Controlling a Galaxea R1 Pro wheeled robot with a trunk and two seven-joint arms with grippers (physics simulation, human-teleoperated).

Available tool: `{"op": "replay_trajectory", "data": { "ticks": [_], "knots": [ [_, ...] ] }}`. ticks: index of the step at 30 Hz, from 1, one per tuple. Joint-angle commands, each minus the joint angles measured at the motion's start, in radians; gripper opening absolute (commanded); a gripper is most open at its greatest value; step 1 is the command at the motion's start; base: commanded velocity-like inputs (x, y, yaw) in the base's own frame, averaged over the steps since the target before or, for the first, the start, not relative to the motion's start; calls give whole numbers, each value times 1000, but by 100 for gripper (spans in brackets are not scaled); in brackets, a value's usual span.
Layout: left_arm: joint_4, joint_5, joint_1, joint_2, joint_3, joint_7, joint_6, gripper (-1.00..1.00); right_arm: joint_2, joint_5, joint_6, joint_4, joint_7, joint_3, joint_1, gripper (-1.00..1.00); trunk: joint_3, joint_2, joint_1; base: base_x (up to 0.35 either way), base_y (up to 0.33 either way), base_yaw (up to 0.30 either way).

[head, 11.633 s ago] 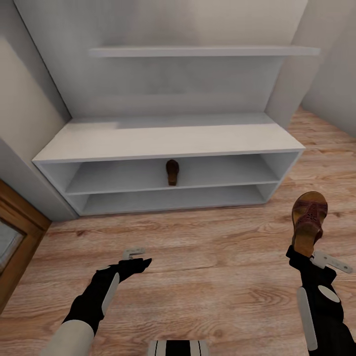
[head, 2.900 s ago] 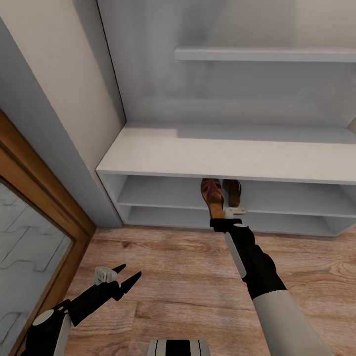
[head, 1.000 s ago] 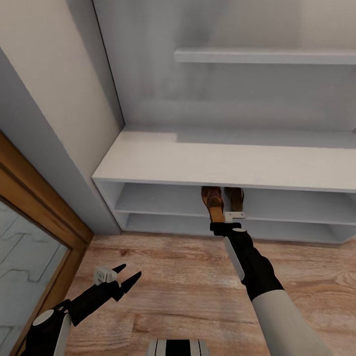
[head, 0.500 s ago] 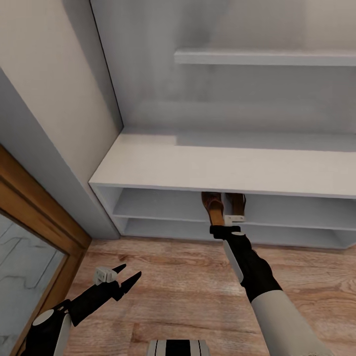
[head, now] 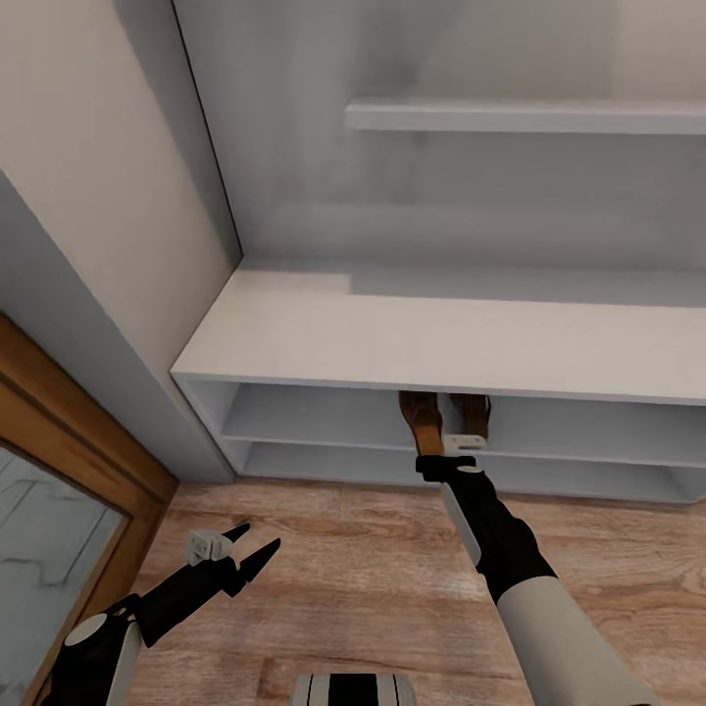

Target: Pick up the two gym shoes and the two sandals from the corridor floor and place them onto the hallstand (shoe rack) in the corridor, making sure they are on the rack and not on the floor. Arrange them so the two gym shoes are next to each other and the two sandals are next to each other.

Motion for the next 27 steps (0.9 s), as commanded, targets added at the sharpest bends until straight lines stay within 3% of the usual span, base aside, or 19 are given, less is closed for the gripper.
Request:
{"op": "replay_trajectory", "data": {
  "ticks": [1,11,27],
  "knots": [
    [0,0,0,0,0,0,0,100,0,-3,-1,0,0,0,0,-100,0,0,0,56,0,0],
    [0,0,0,0,0,0,0,100,0,-4,-1,2,0,0,0,-100,0,0,0,182,0,0],
    [0,0,0,0,-1,0,0,100,-1,-5,-14,2,0,0,0,-100,0,0,0,44,-51,0]
  ]
}}
